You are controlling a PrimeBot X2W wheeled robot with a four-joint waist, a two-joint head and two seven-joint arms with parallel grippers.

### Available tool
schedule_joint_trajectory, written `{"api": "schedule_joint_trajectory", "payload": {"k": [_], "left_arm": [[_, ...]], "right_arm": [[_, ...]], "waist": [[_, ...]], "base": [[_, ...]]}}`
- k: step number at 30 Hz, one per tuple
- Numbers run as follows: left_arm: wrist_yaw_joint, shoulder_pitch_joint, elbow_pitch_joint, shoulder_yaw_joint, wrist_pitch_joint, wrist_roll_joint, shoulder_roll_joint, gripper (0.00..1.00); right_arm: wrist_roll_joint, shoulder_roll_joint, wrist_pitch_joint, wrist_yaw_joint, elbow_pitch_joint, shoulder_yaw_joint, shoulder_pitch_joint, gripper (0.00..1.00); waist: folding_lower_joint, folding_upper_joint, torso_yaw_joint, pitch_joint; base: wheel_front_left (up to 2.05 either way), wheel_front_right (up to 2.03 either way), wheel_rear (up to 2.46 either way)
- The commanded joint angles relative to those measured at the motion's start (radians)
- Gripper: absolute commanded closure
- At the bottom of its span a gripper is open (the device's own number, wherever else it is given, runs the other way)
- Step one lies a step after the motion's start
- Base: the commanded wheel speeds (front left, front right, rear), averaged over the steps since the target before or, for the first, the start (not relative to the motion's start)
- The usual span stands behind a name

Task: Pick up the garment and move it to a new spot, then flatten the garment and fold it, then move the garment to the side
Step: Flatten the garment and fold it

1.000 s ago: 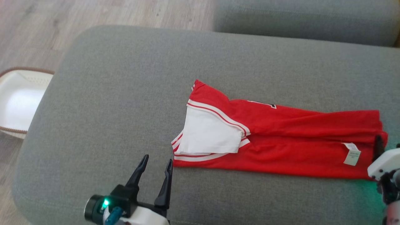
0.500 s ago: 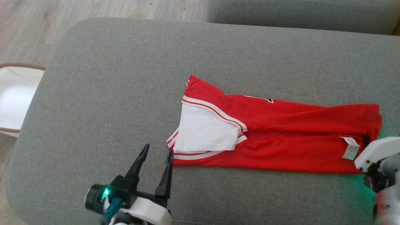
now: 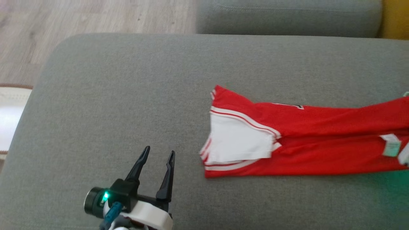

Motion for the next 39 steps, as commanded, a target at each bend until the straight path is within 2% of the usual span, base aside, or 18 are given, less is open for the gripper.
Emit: {"api": "schedule_joint_trajectory", "payload": {"k": [1, 6, 10, 11, 17, 21, 26, 36, 39], "left_arm": [[-0.006, -0.012, -0.026, 0.043, -0.012, 0.01, -0.007, 0.0], [-0.013, 0.002, -0.018, 0.05, -0.012, 0.016, -0.016, 0.0], [-0.019, 0.007, -0.01, 0.049, -0.012, 0.021, -0.025, 0.0], [-0.019, 0.007, -0.01, 0.049, -0.012, 0.021, -0.025, 0.0], [-0.026, 0.013, 0.0, 0.056, -0.012, 0.021, -0.036, 0.0], [-0.034, 0.011, 0.005, 0.054, -0.012, 0.025, -0.043, 0.0], [-0.046, 0.007, 0.017, 0.048, -0.012, 0.029, -0.049, 0.0], [-0.067, -0.023, 0.046, 0.028, -0.012, 0.038, -0.06, 0.0], [-0.075, -0.035, 0.058, 0.006, -0.012, 0.037, -0.065, 0.0]], "right_arm": [[0.015, -0.027, 0.007, 0.007, -0.055, 0.013, -0.04, 1.0], [0.101, 0.017, 0.067, 0.007, -0.187, 0.057, -0.037, 1.0], [0.154, 0.081, 0.1, 0.007, -0.322, 0.107, 0.001, 1.0], [0.154, 0.081, 0.1, 0.007, -0.322, 0.107, 0.001, 1.0], [0.208, 0.195, 0.137, 0.007, -0.5, 0.178, 0.067, 1.0], [0.233, 0.235, 0.143, 0.007, -0.554, 0.238, 0.09, 1.0], [0.312, 0.247, 0.116, 0.007, -0.524, 0.343, 0.088, 1.0], [0.458, 0.247, 0.005, 0.007, -0.364, 0.599, 0.031, 1.0], [0.503, 0.248, -0.045, 0.007, -0.278, 0.659, -0.008, 1.0]], "waist": [[0.0, 0.0, -0.009, -0.012], [0.0, 0.0, -0.019, -0.039], [0.0, 0.0, -0.014, -0.062], [0.0, 0.0, -0.014, -0.062], [0.0, 0.0, 0.018, -0.082], [0.0, 0.0, 0.053, -0.079], [0.0, 0.0, 0.096, -0.071], [0.0, 0.0, 0.151, -0.046], [0.0, 0.0, 0.162, -0.042]], "base": [[0.0, 0.0, 0.0], [0.0, 0.0, 0.0], [0.0, 0.0, 0.0], [0.0, 0.0, 0.0], [0.0, 0.0, 0.0], [0.0, 0.0, 0.0], [0.0, 0.0, 0.0], [0.0, 0.0, 0.0], [0.0, 0.0, 0.0]]}}
